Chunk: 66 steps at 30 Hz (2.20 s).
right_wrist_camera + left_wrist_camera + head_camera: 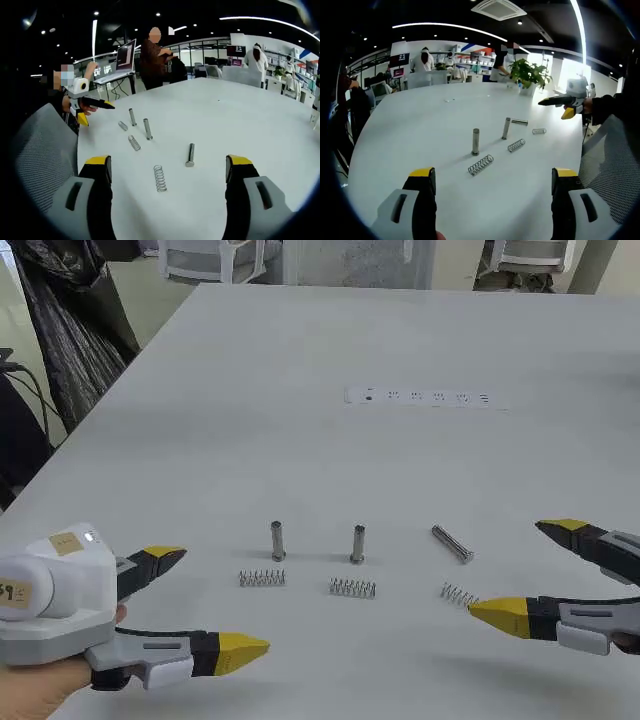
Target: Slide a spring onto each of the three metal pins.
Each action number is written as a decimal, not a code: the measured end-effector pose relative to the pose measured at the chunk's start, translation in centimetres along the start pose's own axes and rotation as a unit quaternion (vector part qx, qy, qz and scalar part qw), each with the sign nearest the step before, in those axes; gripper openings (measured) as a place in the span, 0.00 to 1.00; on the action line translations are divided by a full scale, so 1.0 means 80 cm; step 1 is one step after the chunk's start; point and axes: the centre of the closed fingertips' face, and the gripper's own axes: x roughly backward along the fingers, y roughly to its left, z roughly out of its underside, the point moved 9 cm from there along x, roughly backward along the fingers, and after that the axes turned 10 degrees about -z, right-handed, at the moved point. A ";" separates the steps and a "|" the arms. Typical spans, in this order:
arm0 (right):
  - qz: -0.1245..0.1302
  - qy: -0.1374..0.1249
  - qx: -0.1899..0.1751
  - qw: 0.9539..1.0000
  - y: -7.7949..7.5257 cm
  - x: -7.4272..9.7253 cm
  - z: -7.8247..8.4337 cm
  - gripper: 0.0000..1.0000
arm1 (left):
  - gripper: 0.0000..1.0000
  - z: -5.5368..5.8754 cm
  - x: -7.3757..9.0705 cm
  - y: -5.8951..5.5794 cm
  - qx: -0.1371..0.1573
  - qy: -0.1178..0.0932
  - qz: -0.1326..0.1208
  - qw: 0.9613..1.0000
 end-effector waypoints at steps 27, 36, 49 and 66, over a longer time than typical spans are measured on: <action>0.003 0.003 -0.005 1.000 0.001 0.004 0.004 0.94 | 0.94 -0.004 0.000 -0.002 -0.003 -0.001 0.003 1.000; 0.000 0.006 -0.006 1.000 0.003 0.002 0.005 0.94 | 0.94 -0.004 0.001 -0.003 -0.002 -0.002 0.002 1.000; -0.001 0.007 -0.007 1.000 0.003 0.002 0.006 0.94 | 0.94 -0.002 0.002 -0.003 0.001 -0.003 -0.001 1.000; -0.003 0.008 -0.010 1.000 0.000 -0.002 0.000 0.93 | 0.94 -0.001 0.005 -0.004 0.008 -0.010 -0.004 1.000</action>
